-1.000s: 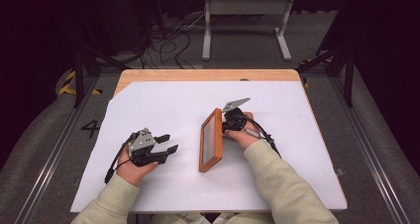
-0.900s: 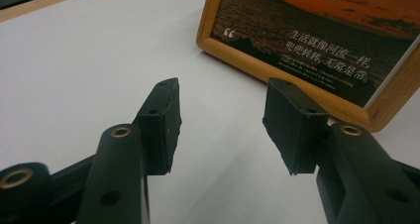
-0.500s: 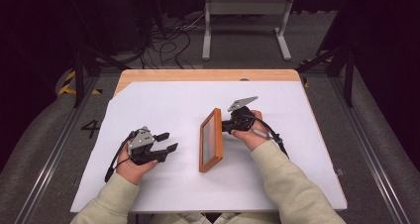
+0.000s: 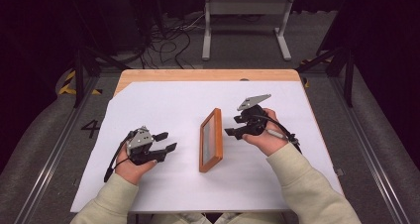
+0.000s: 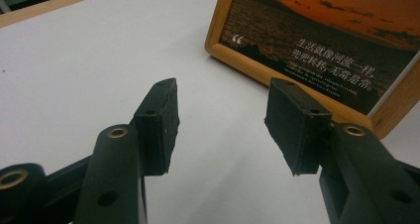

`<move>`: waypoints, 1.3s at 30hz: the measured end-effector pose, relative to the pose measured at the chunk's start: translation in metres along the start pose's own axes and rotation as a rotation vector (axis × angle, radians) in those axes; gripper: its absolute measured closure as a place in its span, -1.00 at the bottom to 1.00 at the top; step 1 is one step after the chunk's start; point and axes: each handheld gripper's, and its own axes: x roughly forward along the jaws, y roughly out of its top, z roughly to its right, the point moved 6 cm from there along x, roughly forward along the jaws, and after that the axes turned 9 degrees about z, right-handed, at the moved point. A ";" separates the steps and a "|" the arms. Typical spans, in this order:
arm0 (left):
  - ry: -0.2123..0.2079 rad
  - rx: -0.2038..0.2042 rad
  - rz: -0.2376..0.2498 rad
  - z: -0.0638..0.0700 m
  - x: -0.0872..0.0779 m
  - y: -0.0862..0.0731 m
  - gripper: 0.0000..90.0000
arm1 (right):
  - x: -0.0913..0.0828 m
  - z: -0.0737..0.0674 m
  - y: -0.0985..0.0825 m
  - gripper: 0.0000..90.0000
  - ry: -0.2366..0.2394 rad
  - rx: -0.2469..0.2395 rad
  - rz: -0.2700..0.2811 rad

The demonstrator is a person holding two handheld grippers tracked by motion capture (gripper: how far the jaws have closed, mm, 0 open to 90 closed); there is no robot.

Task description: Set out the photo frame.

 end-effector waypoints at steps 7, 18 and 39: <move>0.000 0.000 0.001 0.000 0.000 0.000 0.04 | -0.017 -0.014 0.014 -0.25 0.026 0.044 0.024; -0.004 -0.011 -0.002 0.000 -0.002 -0.002 0.05 | -0.012 -0.033 0.037 -0.45 0.056 0.107 0.047; -0.006 -0.001 -0.006 0.000 -0.002 -0.002 0.05 | 0.040 -0.041 0.018 -0.48 0.048 0.217 -0.096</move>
